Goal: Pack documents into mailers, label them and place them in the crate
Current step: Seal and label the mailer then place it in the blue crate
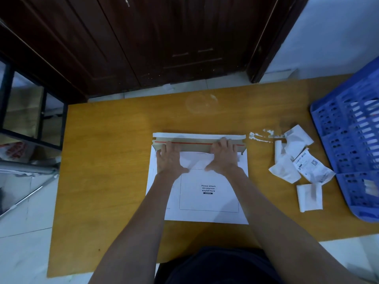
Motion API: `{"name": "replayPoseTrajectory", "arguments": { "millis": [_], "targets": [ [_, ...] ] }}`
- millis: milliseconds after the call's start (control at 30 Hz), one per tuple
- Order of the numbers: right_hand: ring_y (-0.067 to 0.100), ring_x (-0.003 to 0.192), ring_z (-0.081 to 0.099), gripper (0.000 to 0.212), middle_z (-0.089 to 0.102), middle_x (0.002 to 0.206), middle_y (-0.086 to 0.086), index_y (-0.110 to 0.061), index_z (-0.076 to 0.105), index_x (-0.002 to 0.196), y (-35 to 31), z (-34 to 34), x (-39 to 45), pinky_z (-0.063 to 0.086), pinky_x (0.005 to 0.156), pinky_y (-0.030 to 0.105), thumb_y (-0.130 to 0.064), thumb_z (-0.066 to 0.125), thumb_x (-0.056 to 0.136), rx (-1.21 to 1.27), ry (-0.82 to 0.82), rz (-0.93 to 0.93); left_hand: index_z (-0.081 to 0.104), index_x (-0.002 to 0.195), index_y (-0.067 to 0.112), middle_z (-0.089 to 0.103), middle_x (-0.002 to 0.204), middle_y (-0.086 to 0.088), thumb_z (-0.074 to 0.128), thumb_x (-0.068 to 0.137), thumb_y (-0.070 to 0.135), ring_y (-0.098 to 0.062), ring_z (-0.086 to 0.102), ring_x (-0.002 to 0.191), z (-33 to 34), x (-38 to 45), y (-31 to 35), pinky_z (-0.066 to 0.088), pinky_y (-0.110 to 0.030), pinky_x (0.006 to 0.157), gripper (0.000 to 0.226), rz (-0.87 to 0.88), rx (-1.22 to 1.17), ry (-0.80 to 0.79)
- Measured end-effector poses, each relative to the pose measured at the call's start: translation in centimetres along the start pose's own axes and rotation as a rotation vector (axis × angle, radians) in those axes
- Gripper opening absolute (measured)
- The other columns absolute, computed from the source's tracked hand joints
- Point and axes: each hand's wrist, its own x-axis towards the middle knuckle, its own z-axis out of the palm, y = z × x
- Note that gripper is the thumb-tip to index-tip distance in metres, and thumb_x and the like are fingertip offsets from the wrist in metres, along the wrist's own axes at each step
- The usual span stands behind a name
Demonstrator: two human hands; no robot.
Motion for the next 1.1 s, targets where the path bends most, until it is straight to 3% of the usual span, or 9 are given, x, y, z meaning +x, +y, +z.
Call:
{"name": "replayPoseTrajectory", "arguments": {
  "millis": [167, 333, 433, 633, 800, 867, 933, 1000, 1100],
  "targets": [
    [0.021, 0.113, 0.044, 0.062, 0.052, 0.116, -0.004, -0.023, 0.048, 0.112, 0.0, -0.5, 0.5, 0.026, 0.095, 0.033, -0.035, 0.08, 0.061, 0.122, -0.022, -0.019, 0.044, 0.126, 0.016, 0.041, 0.127, -0.005, 0.073, 0.068, 0.057, -0.024, 0.038, 0.121, -0.3, 0.4, -0.4, 0.029, -0.037, 0.107, 0.077, 0.021, 0.057, 0.002],
    [0.018, 0.098, 0.055, 0.036, 0.057, 0.094, -0.005, -0.019, 0.064, 0.099, 0.8, -1.9, 0.9, 0.025, 0.098, 0.03, -0.027, 0.079, 0.067, 0.397, -0.083, 0.004, 0.045, 0.121, 0.017, 0.054, 0.124, -0.001, 0.073, 0.064, 0.061, -0.024, 0.043, 0.123, -1.3, 0.7, -0.9, 0.025, -0.042, 0.108, 0.077, 0.036, 0.036, -0.067],
    [0.02, 0.09, 0.056, 0.025, 0.059, 0.086, -0.002, -0.019, 0.064, 0.086, 1.1, -2.3, 1.0, 0.034, 0.083, 0.028, -0.024, 0.08, 0.067, 0.494, -0.134, 0.017, 0.049, 0.124, 0.02, 0.055, 0.12, 0.001, 0.075, 0.065, 0.059, -0.024, 0.049, 0.114, -1.8, 1.1, -1.2, 0.032, -0.036, 0.095, 0.075, 0.067, -0.043, -0.131],
    [0.016, 0.088, 0.051, 0.025, 0.056, 0.085, -0.007, -0.024, 0.065, 0.091, 1.7, -2.6, 0.9, 0.033, 0.072, 0.024, -0.028, 0.079, 0.071, 0.531, -0.172, 0.025, 0.06, 0.115, 0.02, 0.06, 0.117, -0.002, 0.076, 0.065, 0.057, -0.025, 0.049, 0.111, -1.9, 1.2, -1.2, 0.031, -0.032, 0.094, 0.064, 0.069, -0.1, -0.171],
    [0.014, 0.071, 0.049, 0.024, 0.052, 0.068, -0.007, -0.022, 0.057, 0.07, 1.8, -2.5, 0.8, 0.03, 0.059, 0.022, -0.035, 0.077, 0.071, 0.492, -0.184, 0.002, 0.062, 0.102, 0.021, 0.064, 0.102, -0.001, 0.081, 0.058, 0.056, -0.026, 0.053, 0.102, -2.0, 1.2, -1.5, 0.037, -0.033, 0.091, 0.06, 0.022, -0.205, -0.166],
    [0.014, 0.075, 0.054, 0.026, 0.058, 0.074, -0.005, -0.024, 0.061, 0.077, 2.0, -2.4, 0.8, 0.036, 0.066, 0.023, -0.04, 0.078, 0.068, 0.493, -0.17, 0.025, 0.058, 0.118, 0.022, 0.06, 0.118, -0.002, 0.079, 0.062, 0.056, -0.027, 0.05, 0.112, -1.9, 0.9, -1.6, 0.036, -0.034, 0.096, 0.07, 0.012, -0.211, -0.206],
    [0.014, 0.094, 0.058, 0.034, 0.064, 0.092, -0.006, -0.027, 0.064, 0.092, 2.5, -2.4, 0.8, 0.04, 0.088, 0.027, -0.045, 0.078, 0.067, 0.461, -0.162, 0.051, 0.051, 0.131, 0.021, 0.052, 0.132, -0.001, 0.08, 0.064, 0.053, -0.027, 0.045, 0.121, -1.6, 0.7, -2.0, 0.035, -0.034, 0.102, 0.079, -0.019, -0.274, -0.236],
    [0.016, 0.115, 0.051, 0.038, 0.063, 0.109, -0.006, -0.03, 0.063, 0.103, 2.9, -2.6, 0.7, 0.03, 0.102, 0.03, -0.047, 0.074, 0.071, 0.379, -0.16, 0.074, 0.052, 0.131, 0.02, 0.051, 0.133, -0.002, 0.081, 0.065, 0.049, -0.025, 0.045, 0.122, -1.6, 0.4, -2.3, 0.034, -0.035, 0.104, 0.077, -0.025, -0.34, -0.232],
    [0.019, 0.126, 0.042, 0.028, 0.057, 0.122, -0.001, -0.034, 0.058, 0.096, 3.5, -2.9, 0.7, 0.025, 0.104, 0.033, -0.047, 0.071, 0.074, 0.294, -0.137, 0.096, 0.056, 0.121, 0.024, 0.056, 0.124, 0.0, 0.077, 0.065, 0.058, -0.023, 0.049, 0.115, -1.9, 0.1, -2.2, 0.03, -0.037, 0.099, 0.068, 0.019, -0.191, -0.183]
  ]
}}
